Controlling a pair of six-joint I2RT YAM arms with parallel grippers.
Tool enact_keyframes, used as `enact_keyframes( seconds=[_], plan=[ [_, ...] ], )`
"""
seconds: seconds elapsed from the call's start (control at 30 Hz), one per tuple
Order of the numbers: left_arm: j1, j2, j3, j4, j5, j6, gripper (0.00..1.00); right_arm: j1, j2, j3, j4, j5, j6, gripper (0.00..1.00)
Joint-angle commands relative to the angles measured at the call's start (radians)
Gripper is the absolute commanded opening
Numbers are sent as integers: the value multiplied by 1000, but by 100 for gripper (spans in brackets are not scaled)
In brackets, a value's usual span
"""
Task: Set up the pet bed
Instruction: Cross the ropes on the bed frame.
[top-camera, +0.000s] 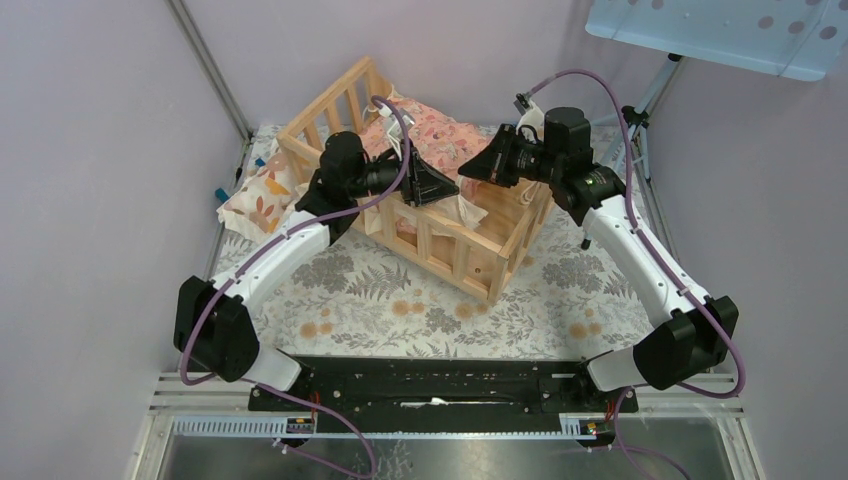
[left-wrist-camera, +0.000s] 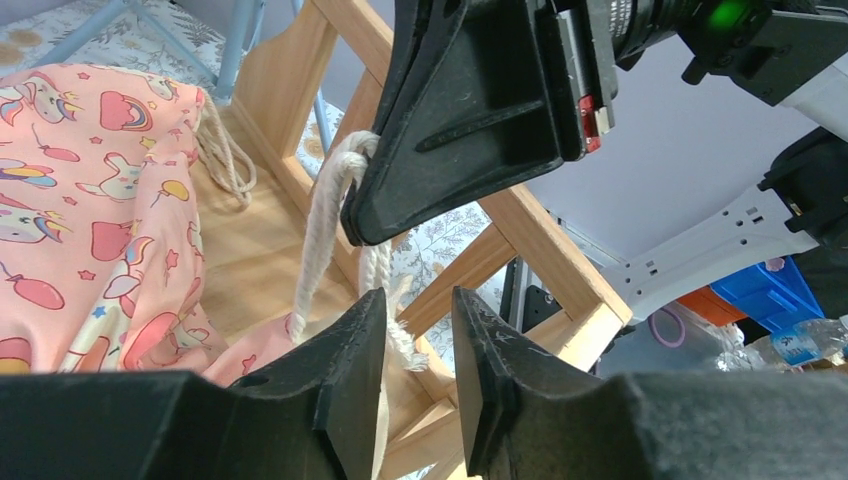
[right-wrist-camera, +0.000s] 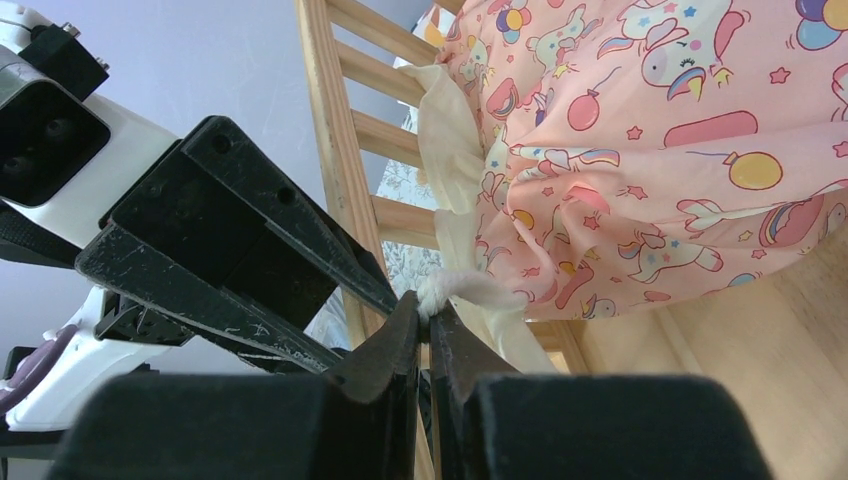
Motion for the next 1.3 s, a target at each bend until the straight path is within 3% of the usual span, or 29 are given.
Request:
enact_keyframes(
  seconds=[0.0,0.73,1.1,1.27],
  plan=[
    [0,2,-5,56,-44,26,35,-8,-36,-2,23,-45,-18,6],
    [-6,46,-21,170,24,-44,29,-8,-34,-24,47,-88,-9,7],
    [-6,45,-25,184,13,-51,0,-8,-38,-25,13,-62,-42,11],
    [-6,42,-27,186,5,-51,0,-8,-45,-31,-5,-40,-56,22]
  ],
)
